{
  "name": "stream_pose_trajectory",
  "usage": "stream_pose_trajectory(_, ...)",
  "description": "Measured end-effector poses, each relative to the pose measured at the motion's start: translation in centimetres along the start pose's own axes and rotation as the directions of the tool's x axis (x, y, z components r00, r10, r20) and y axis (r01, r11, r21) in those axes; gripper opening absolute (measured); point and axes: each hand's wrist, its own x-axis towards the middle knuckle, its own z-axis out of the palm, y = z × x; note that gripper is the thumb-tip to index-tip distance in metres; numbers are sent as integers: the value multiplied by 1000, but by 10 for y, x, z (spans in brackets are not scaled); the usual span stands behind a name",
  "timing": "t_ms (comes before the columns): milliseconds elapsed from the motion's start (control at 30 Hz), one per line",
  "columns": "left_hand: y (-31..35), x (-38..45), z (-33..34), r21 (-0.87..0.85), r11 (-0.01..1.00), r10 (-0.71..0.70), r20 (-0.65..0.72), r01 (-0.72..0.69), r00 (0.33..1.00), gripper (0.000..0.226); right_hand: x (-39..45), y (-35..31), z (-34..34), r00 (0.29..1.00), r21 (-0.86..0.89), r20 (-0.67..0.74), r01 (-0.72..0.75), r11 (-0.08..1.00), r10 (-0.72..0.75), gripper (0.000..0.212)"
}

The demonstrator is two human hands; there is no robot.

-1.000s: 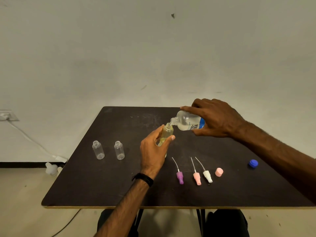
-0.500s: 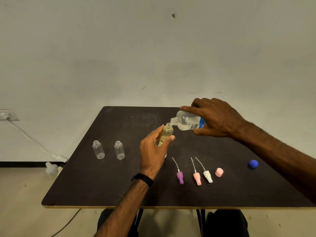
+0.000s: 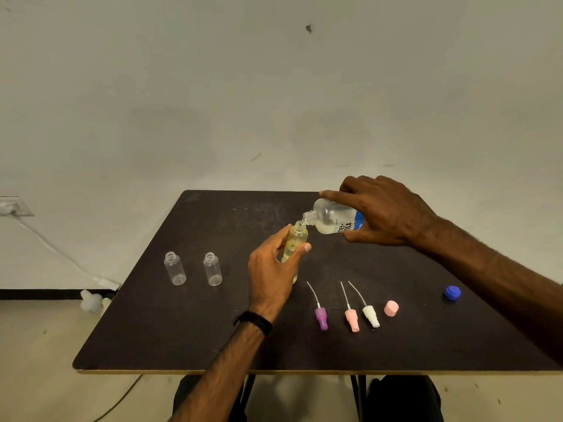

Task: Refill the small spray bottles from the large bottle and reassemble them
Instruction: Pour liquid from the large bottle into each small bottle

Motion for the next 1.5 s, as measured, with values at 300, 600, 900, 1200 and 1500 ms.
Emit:
stream_pose_trajectory(300, 2, -1, -2, 6, 1000, 11, -6, -11, 1000, 54, 2, -1, -1, 1000, 1, -1, 6, 1000, -6, 80)
stream_pose_trajectory(600, 2, -1, -2, 0, 1000, -6, 1, 6, 1000, 55, 1, -2, -1, 1000, -5, -2, -1, 1000, 1, 80)
stream_pose_trajectory(900, -1, -2, -2, -12, 1000, -9, 8, 9, 1000, 56, 0, -3, -4, 1000, -2, 14, -1, 1000, 1, 81)
stream_pose_trajectory(1200, 0, -2, -3, -54, 998, -20, 5, 20, 1000, 56, -2, -4, 2, 1000, 91, -5, -28, 995, 29, 81)
stream_pose_trajectory(1500, 9, 1, -7, -148, 989, 9, -6, -10, 1000, 50, -5, -9, 21, 989, 336, -16, -135, 932, 149, 81)
